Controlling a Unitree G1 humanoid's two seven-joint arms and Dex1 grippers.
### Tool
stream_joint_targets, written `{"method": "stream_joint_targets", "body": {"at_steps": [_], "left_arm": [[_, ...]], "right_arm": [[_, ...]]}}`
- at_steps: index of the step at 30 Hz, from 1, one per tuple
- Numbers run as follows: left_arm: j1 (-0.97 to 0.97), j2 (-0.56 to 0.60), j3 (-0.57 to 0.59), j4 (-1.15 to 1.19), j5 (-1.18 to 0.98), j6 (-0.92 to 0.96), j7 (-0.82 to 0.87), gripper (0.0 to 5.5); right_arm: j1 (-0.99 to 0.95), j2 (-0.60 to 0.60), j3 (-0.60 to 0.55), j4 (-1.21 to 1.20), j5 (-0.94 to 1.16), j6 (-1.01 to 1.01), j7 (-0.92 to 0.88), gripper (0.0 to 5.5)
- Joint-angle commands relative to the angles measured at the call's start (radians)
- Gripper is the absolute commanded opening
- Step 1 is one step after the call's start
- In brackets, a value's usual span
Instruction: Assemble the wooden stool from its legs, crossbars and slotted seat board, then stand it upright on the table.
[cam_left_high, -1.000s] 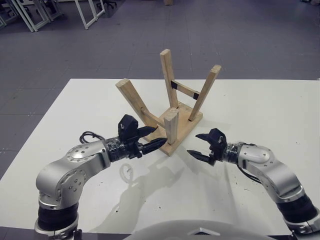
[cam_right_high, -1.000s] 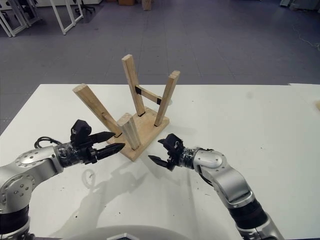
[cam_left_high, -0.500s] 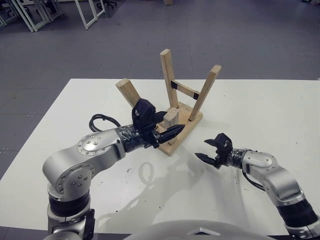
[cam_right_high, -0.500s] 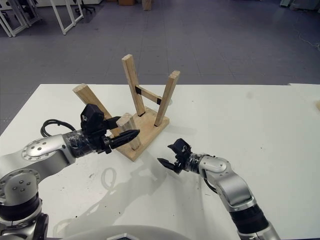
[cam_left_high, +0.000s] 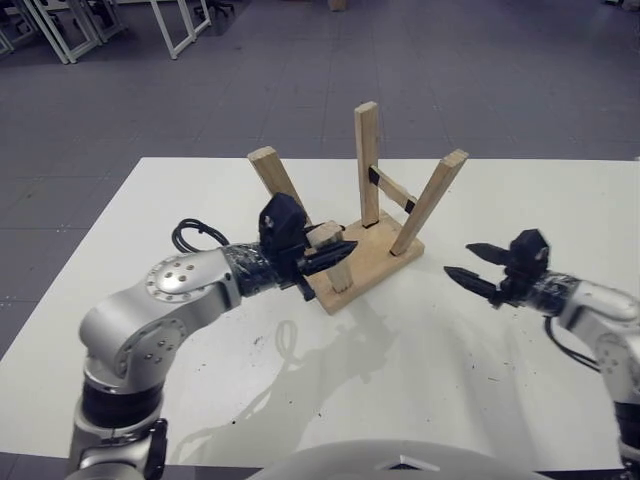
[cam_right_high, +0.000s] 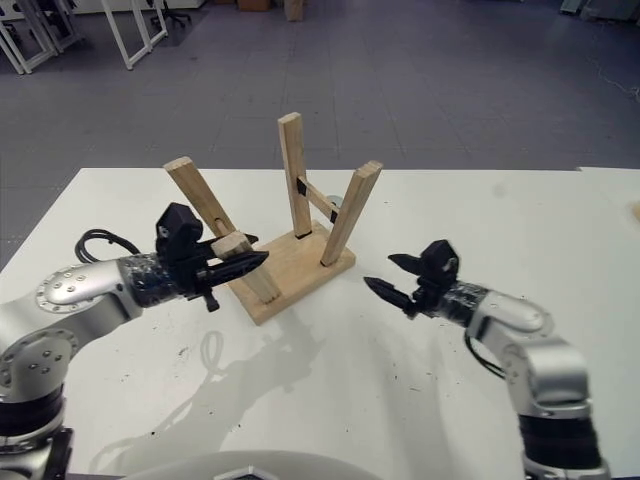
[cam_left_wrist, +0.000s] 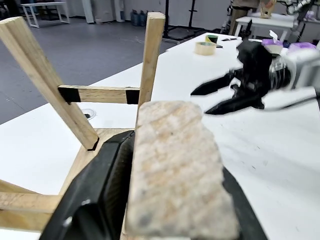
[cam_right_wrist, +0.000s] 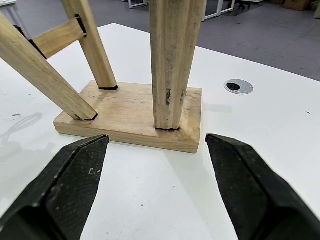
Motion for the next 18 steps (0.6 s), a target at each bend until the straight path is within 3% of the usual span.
{"method": "stream_joint_targets", "body": {"at_steps": [1,9,18], "left_arm": [[-0.009,0.175,-0.016,0.084,0.001,-0.044,-0.283,1.31],[-0.056,0.275,-0.062,0.207,0.012,-0.164,-0.61,1.31],[-0.051,0.264,-0.089,0.25,0.065,-0.229,-0.639,1.31]], "right_arm": [[-0.034,-0.117,-0.041,-0.017,0.11,0.084,0.137,3.57],[-0.186,-0.233,-0.041,-0.001,0.223,0.166,0.248,3.57],[-0.266,-0.207,0.02,-0.093,0.353,0.264,0.25,3.57]]}}
